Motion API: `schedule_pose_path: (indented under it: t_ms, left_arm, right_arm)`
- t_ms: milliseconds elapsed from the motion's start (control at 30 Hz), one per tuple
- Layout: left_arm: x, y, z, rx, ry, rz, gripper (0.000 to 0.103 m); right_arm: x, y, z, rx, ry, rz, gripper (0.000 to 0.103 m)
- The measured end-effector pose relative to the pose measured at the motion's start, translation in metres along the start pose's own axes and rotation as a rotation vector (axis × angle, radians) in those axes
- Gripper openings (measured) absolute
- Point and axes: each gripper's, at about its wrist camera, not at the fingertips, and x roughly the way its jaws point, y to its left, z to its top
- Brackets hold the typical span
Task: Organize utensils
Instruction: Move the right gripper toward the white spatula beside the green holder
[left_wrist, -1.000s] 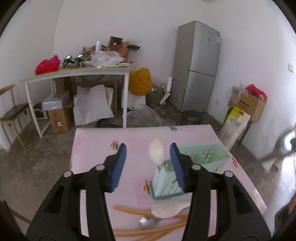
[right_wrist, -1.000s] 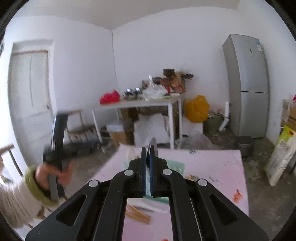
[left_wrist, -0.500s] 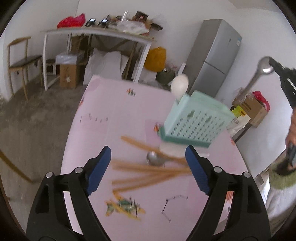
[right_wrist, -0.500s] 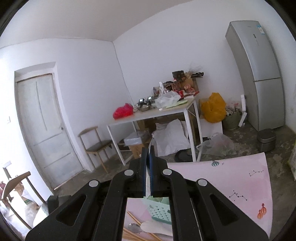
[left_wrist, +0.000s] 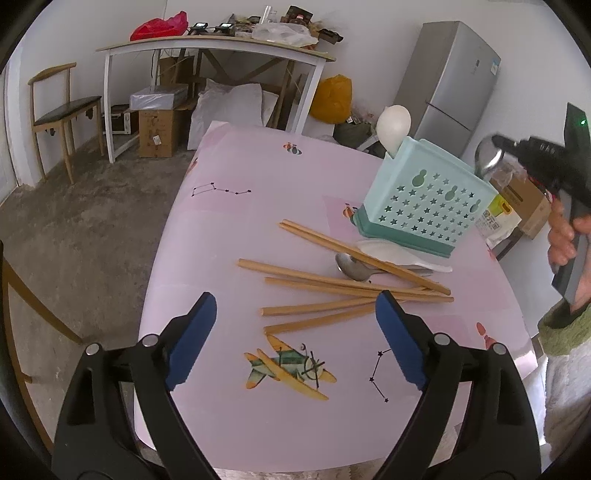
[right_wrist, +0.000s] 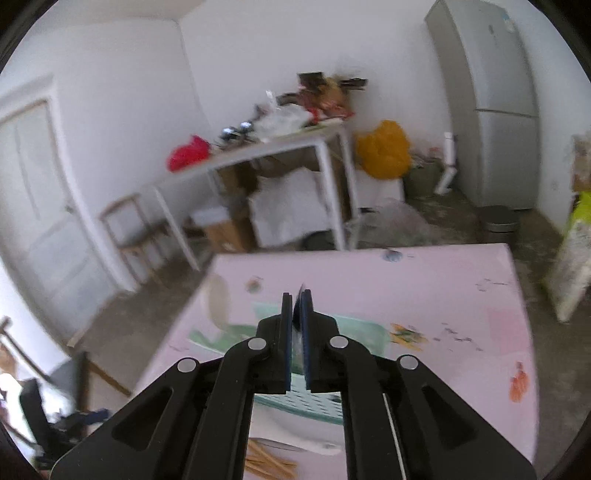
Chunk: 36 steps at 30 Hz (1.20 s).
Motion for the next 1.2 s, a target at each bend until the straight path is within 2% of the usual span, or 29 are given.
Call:
schedule_pose_path:
  t_ms: [33,133,167,300,333,467,633,733,833,1067,1200]
  left_arm:
    - [-0.001,0.001,-0.001,0.001,0.002,0.000,0.087]
    - [0.005,0.006,0.002,0.005,0.021,0.005,0.090]
    - [0.008,0.008,0.006,0.008,0.028,0.012,0.090]
    - [0.011,0.011,0.009,0.005,0.038,0.037,0.091]
    - [0.010,0.012,0.010,0.006,0.028,0.017,0.092]
    - [0.007,0.017,0.012,0.012,0.014,0.028,0.095]
    - [0.010,0.020,0.012,-0.012,0.023,-0.020,0.095]
    - [0.014,0.023,0.011,-0.047,0.031,-0.070,0.095]
    - [0.018,0.024,0.010,-0.063,0.031,-0.093,0.095]
    - [0.030,0.014,0.022,-0.004,-0.001,-0.142,0.095]
    - [0.038,-0.006,0.036,0.114,-0.029,-0.125,0.095]
  right_arm:
    - [-0.002,0.001,-0.002,-0.004,0.000,-0.010,0.010]
    - [-0.020,0.001,-0.003,-0.004,-0.050,-0.063,0.042]
    - [-0.026,0.002,-0.004,-0.006,-0.071,-0.079,0.045]
    - [-0.059,0.006,-0.003,-0.001,-0.147,-0.125,0.046]
    - [-0.069,0.009,-0.005,-0.002,-0.166,-0.127,0.047]
    - [-0.088,0.023,-0.021,-0.027,-0.172,-0.112,0.052]
    - [-0.075,0.040,-0.059,-0.036,-0.050,-0.077,0.053]
    - [-0.051,0.045,-0.088,-0.012,0.059,-0.053,0.053]
    - [-0.033,0.047,-0.109,0.019,0.129,-0.033,0.053]
    - [-0.007,0.048,-0.138,0.059,0.214,-0.015,0.053]
    - [0.001,0.046,-0.143,0.084,0.231,0.004,0.053]
